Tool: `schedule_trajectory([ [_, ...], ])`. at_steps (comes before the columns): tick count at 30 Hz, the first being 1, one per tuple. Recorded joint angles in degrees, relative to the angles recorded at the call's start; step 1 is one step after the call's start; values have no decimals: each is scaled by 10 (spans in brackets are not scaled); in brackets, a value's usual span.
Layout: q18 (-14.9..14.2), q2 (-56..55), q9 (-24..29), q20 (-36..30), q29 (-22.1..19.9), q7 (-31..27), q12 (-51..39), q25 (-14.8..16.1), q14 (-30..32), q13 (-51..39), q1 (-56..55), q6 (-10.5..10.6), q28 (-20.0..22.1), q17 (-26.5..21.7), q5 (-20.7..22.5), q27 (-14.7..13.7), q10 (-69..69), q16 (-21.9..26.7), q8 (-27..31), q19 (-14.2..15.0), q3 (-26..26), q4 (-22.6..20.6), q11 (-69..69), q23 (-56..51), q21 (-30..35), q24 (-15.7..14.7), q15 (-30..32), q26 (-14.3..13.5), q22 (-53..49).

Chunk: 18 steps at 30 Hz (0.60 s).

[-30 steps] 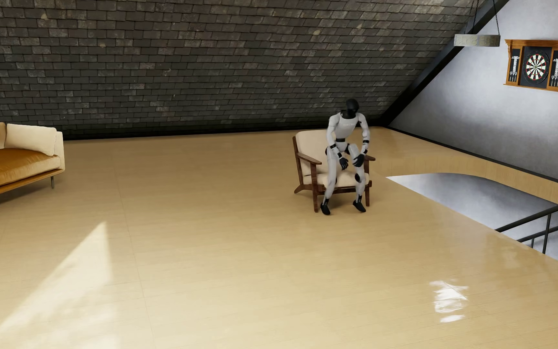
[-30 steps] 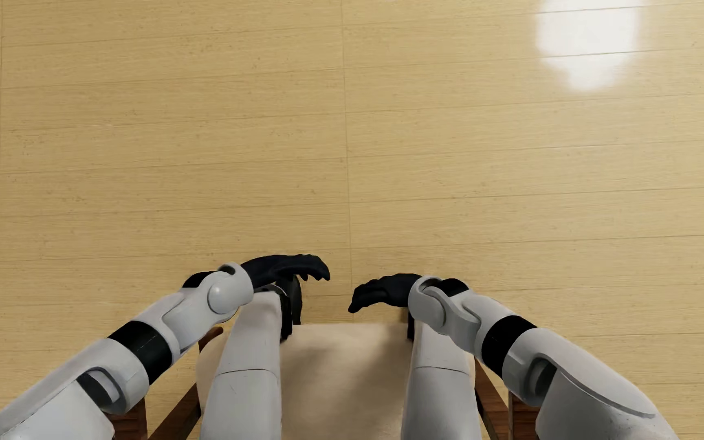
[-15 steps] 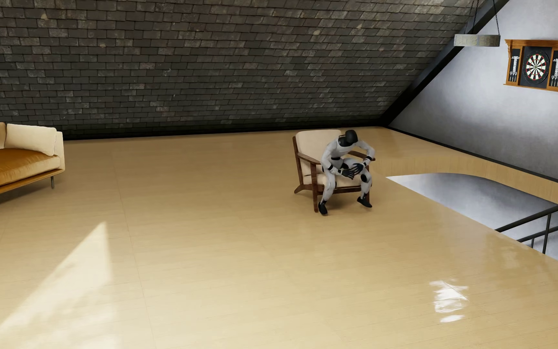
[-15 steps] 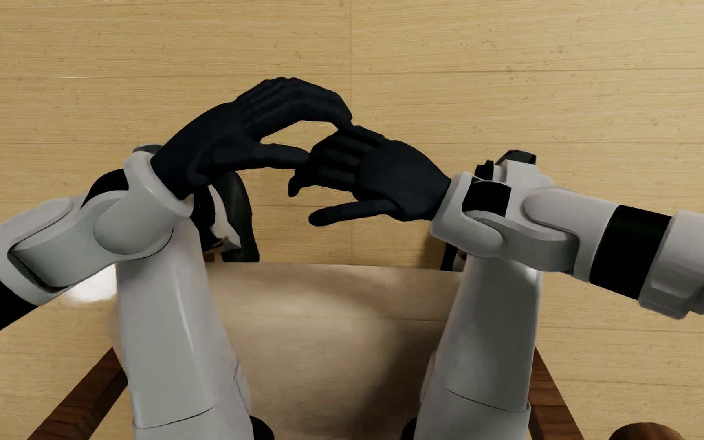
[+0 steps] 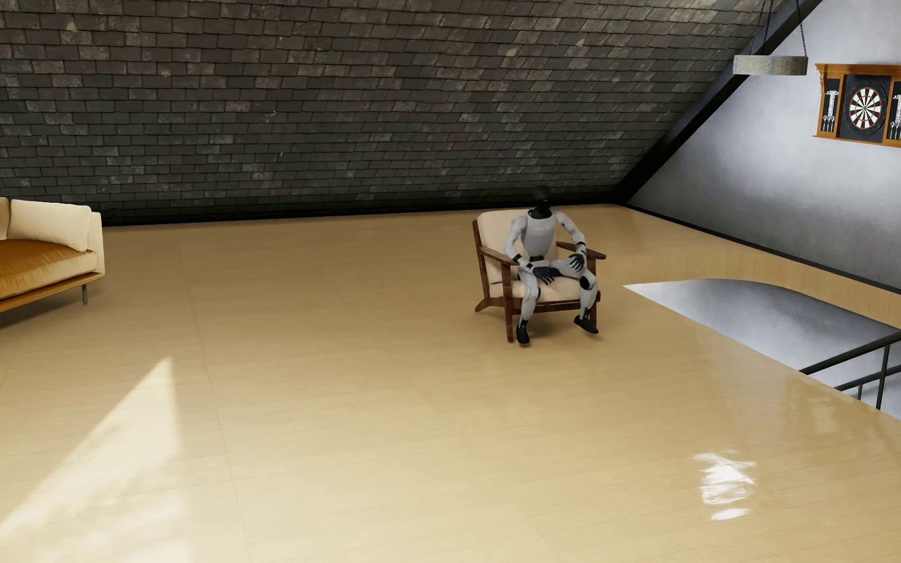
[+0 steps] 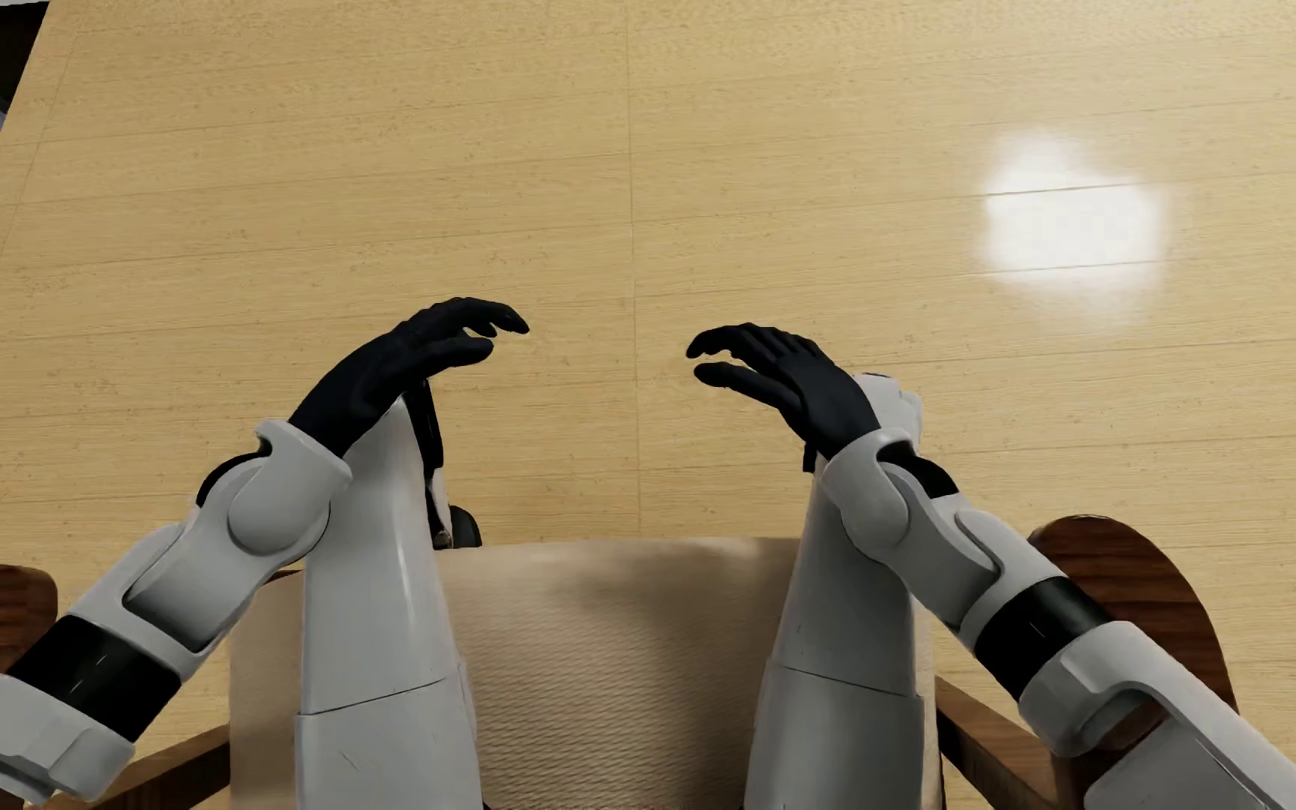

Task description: Take a seat on chair

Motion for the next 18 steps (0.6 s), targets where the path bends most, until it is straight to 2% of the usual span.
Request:
schedule_trajectory([
  [2, 8, 24, -15, 46, -56, 1, 47, 37, 6, 54, 22, -1, 41, 65, 7, 19, -5, -53, -3, -6, 0, -1, -6, 51, -65, -12, 7, 10, 54],
  [3, 13, 37, -23, 64, -68, 1, 69, 63, 6, 78, 30, 1, 64, 91, 11, 37, -5, -79, -6, -10, 1, -2, -8, 71, -91, -24, 8, 23, 78],
  [5, 26, 61, -41, 87, -49, 2, 101, 131, 2, 115, 46, 7, 89, 120, 14, 51, -1, -125, -12, -17, 2, -6, -9, 124, -127, -77, 4, 44, 146],
  [6, 32, 69, -52, 97, -40, 2, 114, 138, -2, 133, 53, 9, 101, 123, 16, 51, 1, -142, -12, -17, 2, -8, -8, 161, -140, -92, 6, 41, 188],
  [7, 34, 76, -62, 105, -18, 1, 122, 134, -1, 146, 55, 10, 94, 121, 20, 67, 5, -154, -12, -20, 3, -9, -8, 201, -147, -96, 6, 53, 233],
  [8, 39, 83, -72, 108, 36, 0, 126, 138, -3, 156, 59, 13, 69, 115, 23, 83, 7, -161, -13, -23, 4, -12, -8, 249, -152, -100, 6, 73, 285],
  [9, 44, 89, -80, 108, 102, 0, 128, 132, -5, 167, 61, 14, 11, 109, 26, 95, 9, -162, -13, -25, 5, -15, -8, 297, -156, -96, 5, 95, 342],
  [10, 49, 93, -88, 102, 147, 1, 129, 107, -6, 182, 62, 16, -35, 103, 29, 100, 11, -161, -15, -29, 5, -18, -8, 337, -156, -70, 5, 108, 396],
  [11, 53, 97, -93, 93, 193, 1, 132, 77, -6, 202, 63, 16, -92, 101, 33, 103, 12, -162, -15, -31, 6, -20, -8, 365, -159, -31, 5, 117, 438],
  [12, 55, 98, -98, 86, 214, 1, 139, 45, -5, 225, 63, 15, -125, 104, 35, 92, 12, -164, -14, -32, 8, -23, -9, 386, -168, 6, 5, 110, 472],
  [13, 56, 100, -102, 80, 227, 1, 149, 20, -4, 248, 62, 14, -148, 108, 37, 86, 12, -167, -15, -34, 8, -25, -9, 400, -179, 39, 6, 100, 498],
  [14, 57, 102, -103, 78, 233, 1, 164, 9, -3, 269, 64, 13, -160, 113, 40, 81, 11, -173, -15, -36, 8, -24, -10, 410, -188, 67, 8, 91, 515],
  [15, 57, 103, -103, 83, 238, 2, 182, 11, -1, 289, 66, 13, -169, 118, 42, 86, 10, -180, -15, -37, 8, -24, -11, 414, -199, 77, 9, 93, 524],
  [18, 56, 110, -104, 105, 240, 2, 225, 35, 2, 334, 73, 15, -171, 134, 41, 100, 7, -200, -15, -37, 8, -24, -14, 414, -224, 61, 13, 107, 536],
])
